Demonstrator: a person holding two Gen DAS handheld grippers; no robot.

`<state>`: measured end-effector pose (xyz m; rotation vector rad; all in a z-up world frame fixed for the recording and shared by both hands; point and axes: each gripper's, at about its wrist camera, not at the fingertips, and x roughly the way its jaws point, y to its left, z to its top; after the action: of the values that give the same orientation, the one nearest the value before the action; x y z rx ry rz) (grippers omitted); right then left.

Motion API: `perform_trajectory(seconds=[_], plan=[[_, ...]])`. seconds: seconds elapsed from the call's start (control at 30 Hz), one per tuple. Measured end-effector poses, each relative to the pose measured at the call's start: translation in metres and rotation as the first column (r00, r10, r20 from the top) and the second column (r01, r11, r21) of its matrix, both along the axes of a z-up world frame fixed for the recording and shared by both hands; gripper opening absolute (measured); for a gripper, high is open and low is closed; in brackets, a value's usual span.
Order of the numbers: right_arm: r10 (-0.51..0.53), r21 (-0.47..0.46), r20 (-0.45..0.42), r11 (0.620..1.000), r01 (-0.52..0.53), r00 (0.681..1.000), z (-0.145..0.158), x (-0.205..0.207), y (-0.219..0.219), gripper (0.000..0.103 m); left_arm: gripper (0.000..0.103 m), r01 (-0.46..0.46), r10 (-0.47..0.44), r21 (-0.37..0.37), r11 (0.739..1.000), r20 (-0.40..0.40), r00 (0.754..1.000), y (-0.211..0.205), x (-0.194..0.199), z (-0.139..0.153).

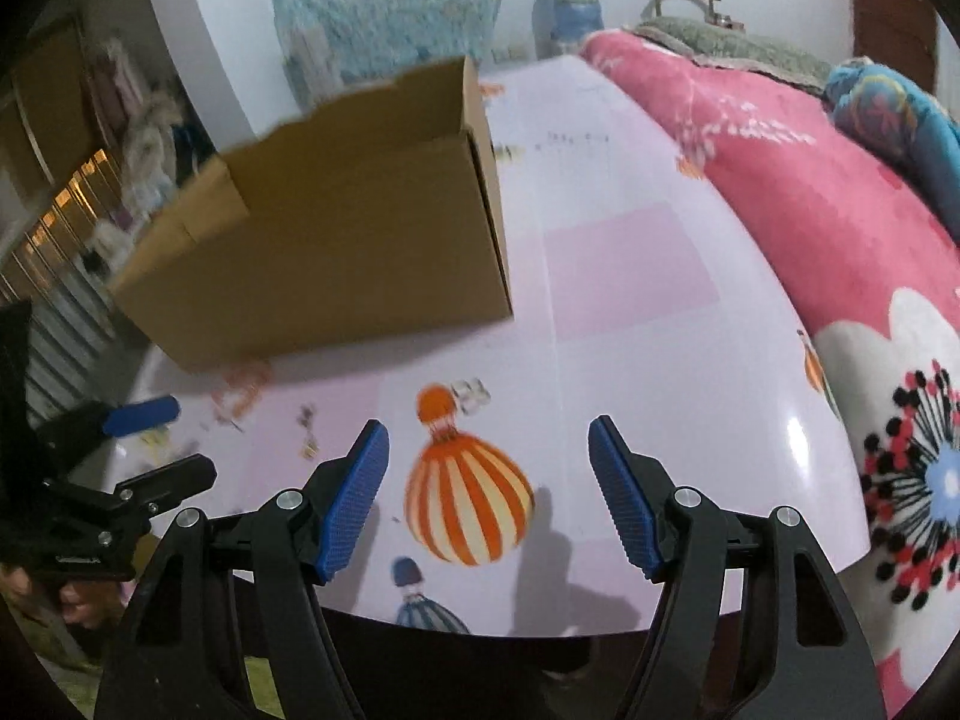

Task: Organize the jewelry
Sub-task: 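Withdraw both open grippers from the box back toward the charms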

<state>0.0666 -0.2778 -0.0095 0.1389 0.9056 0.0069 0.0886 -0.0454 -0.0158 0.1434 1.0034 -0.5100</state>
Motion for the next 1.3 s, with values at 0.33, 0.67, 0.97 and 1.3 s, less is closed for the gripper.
perform_trajectory(seconds=[0.33,0.67,0.97,1.3], plan=[[-0.024,-0.070,-0.091,0.997,0.018,0.996,-0.025,0.006,0.002,0.080,0.084,-0.053,0.066,0.143,0.988,-0.083,0.994,-0.018,0.010,-0.032],[-0.029,-0.088,-0.106,0.996,0.020,0.994,-0.032,0.008,0.004,0.080,0.091,-0.054,0.069,0.168,0.984,-0.082,0.994,-0.032,0.007,-0.036],[-0.032,-0.086,-0.107,0.996,0.022,0.994,-0.032,0.010,0.002,0.081,0.093,-0.056,0.070,0.169,0.984,-0.082,0.994,-0.036,0.007,-0.036],[-0.022,-0.025,-0.074,0.999,0.020,0.997,-0.027,0.010,-0.003,0.081,0.096,-0.059,0.073,0.170,0.984,-0.083,0.994,-0.037,0.008,-0.037]])
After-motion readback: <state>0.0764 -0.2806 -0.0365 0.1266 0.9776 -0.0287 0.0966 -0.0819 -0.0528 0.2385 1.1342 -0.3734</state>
